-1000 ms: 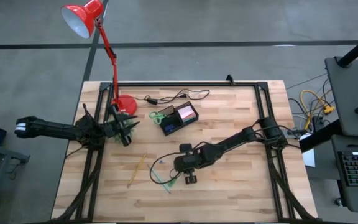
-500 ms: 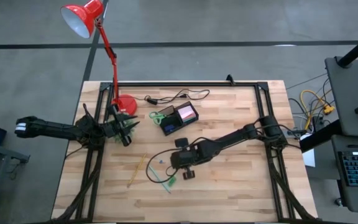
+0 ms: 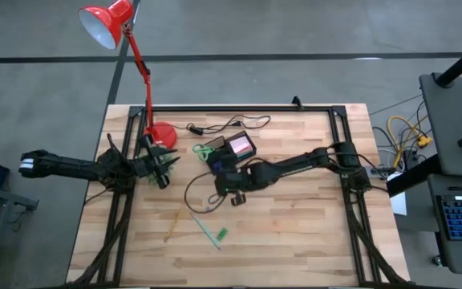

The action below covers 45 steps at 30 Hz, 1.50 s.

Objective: Pick and place office supplies into organizer
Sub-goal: Put the pink eraser into the black desk organizer

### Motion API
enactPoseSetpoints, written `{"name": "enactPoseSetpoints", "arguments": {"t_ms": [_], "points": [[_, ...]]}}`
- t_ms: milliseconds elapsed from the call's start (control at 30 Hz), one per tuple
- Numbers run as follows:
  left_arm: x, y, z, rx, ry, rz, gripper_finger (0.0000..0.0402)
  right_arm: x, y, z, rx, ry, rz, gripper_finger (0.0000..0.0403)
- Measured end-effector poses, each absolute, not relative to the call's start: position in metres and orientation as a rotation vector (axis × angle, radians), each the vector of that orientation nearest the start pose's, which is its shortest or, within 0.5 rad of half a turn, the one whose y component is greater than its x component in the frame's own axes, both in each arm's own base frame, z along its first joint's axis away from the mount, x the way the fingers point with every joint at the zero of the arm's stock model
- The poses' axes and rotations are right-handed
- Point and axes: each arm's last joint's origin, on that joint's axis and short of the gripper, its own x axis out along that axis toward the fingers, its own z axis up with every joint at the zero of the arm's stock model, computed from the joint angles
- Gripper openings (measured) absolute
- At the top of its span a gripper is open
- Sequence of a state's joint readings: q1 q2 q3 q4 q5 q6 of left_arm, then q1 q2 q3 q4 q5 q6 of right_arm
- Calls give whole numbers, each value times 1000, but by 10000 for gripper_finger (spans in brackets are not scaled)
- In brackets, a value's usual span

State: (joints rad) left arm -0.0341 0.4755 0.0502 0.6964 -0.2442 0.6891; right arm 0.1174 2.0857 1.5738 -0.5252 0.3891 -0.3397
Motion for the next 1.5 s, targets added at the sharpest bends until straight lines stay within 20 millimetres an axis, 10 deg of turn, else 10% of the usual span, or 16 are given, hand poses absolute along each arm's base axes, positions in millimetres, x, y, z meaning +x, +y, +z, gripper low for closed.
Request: {"name": "enactPoseSetpoints", "arguments": {"t_ms": [533,1500], "points": [[126,3,204,645,-186,292,96,441,-25,184,-546,1096,-168,54],[126,3,203,645,-185,292,96,443,-27,185,-542,1064,-137,54]]}}
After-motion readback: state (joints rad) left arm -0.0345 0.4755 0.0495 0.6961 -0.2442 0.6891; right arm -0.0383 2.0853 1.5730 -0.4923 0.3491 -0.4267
